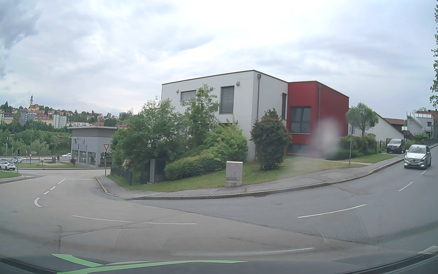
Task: Follow the waypoints while adhering to traffic rules and regulations
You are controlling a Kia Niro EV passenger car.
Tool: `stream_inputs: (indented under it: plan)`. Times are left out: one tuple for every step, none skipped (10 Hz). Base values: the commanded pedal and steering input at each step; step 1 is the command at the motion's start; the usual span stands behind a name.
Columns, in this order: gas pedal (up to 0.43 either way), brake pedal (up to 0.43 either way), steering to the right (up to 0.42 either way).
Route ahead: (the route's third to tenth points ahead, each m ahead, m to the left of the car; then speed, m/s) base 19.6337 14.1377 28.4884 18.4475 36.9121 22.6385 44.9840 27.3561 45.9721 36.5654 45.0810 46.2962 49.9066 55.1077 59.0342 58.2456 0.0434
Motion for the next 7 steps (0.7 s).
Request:
stream_inputs:
  plan:
    - [0.000,0.384,-0.080]
    - [0.000,0.384,-0.080]
    - [0.000,0.384,-0.080]
    - [0.000,0.378,-0.080]
    - [0.000,0.378,-0.080]
    - [0.000,0.378,-0.080]
    - [0.000,0.372,-0.080]
